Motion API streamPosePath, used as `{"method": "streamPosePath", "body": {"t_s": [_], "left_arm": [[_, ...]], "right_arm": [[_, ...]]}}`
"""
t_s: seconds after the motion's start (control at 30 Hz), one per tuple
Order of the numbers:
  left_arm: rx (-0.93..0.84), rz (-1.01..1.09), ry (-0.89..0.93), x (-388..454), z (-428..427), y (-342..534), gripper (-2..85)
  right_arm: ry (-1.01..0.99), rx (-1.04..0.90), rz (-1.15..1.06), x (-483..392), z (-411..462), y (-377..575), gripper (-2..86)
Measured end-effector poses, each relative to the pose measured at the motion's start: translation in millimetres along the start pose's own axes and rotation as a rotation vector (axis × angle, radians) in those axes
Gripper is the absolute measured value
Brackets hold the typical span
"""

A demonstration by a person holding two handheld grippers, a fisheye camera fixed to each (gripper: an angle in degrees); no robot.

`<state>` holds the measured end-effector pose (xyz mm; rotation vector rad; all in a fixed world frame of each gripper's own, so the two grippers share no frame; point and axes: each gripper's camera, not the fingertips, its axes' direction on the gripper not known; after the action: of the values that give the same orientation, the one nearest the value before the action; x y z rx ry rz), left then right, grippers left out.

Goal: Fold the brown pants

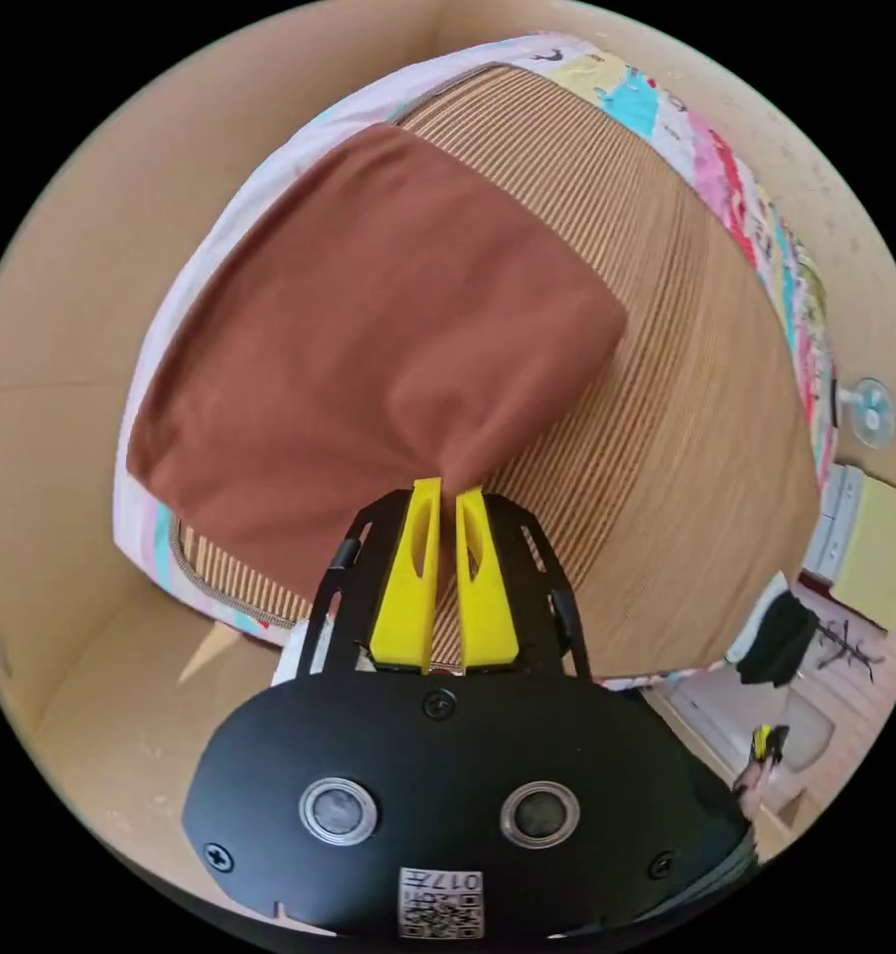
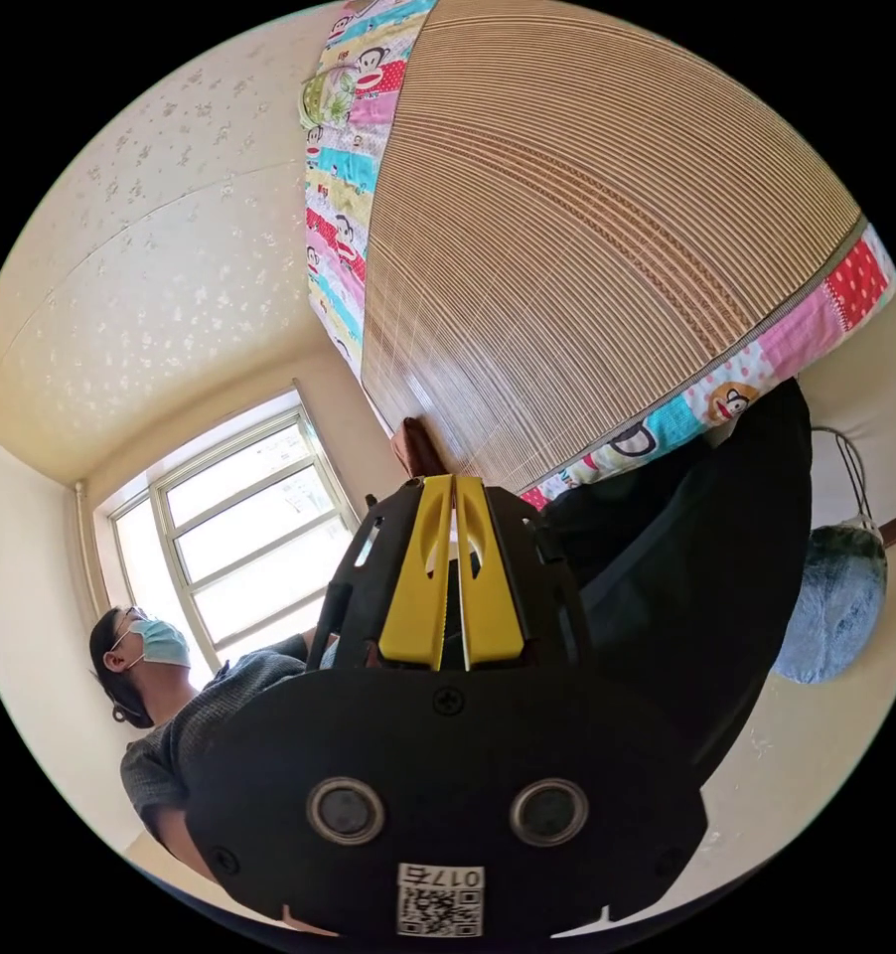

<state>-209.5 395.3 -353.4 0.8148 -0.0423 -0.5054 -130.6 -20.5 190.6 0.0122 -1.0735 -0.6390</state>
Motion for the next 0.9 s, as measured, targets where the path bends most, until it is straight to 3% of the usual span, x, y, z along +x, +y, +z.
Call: {"method": "streamPosePath", "body": {"t_s": [0.07,0.13,0.3,0.47,0.53,0.7,0.83,0.9], "left_arm": [[0.081,0.178,0.439,1.1,-43.2,10.9,0.4],[0.177,0.31,0.655,17.2,-76.6,22.5,0.0],[0.237,0.618,0.832,97.6,-129.3,69.0,-0.4],[0.341,0.846,1.259,160.4,-174.4,148.5,-0.4],[0.342,0.968,1.389,178.4,-191.0,177.5,-0.4],[0.32,1.275,1.511,249.0,-224.8,256.0,-0.1],[0.264,1.473,1.533,316.4,-234.8,309.3,0.4],[0.242,1.531,1.487,343.5,-235.1,328.4,0.6]], "right_arm": [[-0.014,-0.013,-0.008,8.4,0.4,-6.6,0.4],[-0.056,-0.024,-0.034,16.2,0.8,-16.5,0.5],[-0.187,-0.082,-0.131,18.1,1.3,-36.7,1.0],[-0.295,-0.196,-0.22,13.3,-3.2,-55.1,3.9],[-0.416,-0.276,-0.221,16.5,-3.7,-63.6,9.8],[-0.804,-0.348,-0.278,12.2,-9.1,-79.6,21.2],[-1.139,-0.241,-0.412,-4.2,-38.7,-97.1,25.5],[-1.205,-0.177,-0.457,-5.8,-58.2,-101.3,25.1]]}}
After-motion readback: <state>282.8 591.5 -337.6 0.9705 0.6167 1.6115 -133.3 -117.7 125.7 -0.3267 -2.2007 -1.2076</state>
